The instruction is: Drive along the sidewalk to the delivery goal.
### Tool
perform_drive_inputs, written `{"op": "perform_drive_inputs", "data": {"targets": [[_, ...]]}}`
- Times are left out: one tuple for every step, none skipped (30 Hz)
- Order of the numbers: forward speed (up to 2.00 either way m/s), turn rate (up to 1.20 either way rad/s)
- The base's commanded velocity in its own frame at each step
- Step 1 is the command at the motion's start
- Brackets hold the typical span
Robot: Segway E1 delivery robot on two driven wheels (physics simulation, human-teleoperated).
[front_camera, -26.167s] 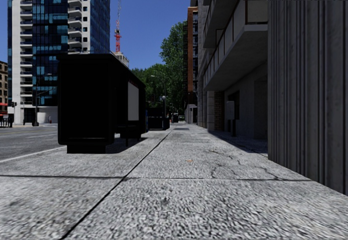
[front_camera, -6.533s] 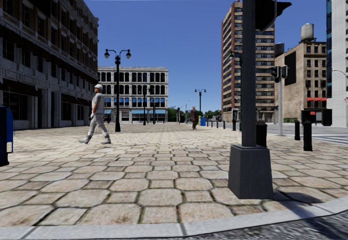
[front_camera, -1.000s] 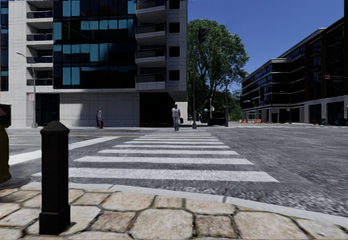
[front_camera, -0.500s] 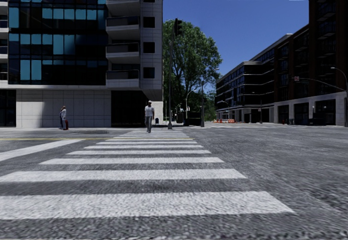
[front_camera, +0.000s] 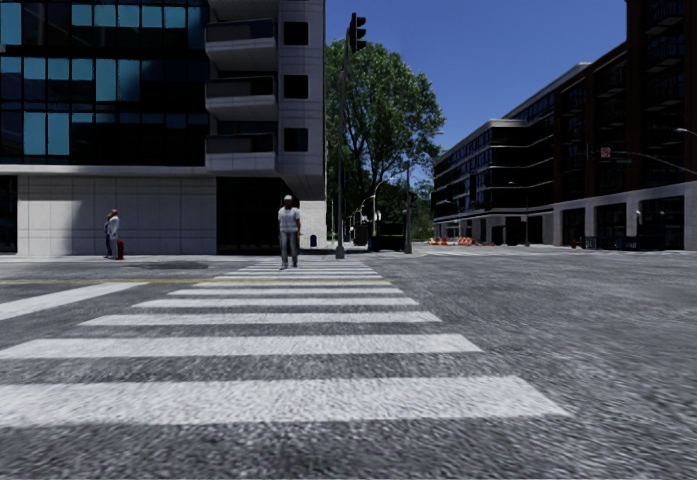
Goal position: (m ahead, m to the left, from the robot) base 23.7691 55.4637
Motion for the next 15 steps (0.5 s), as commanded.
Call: {"op": "perform_drive_inputs", "data": {"targets": [[1.19,0.0],[1.18,0.0],[1.18,0.0],[1.18,0.0],[1.18,0.0],[1.18,0.0],[1.18,0.0],[1.18,0.0],[1.18,0.0],[1.18,0.0],[1.18,0.0],[1.18,0.0],[1.18,0.0],[1.18,0.0],[1.18,0.0]]}}
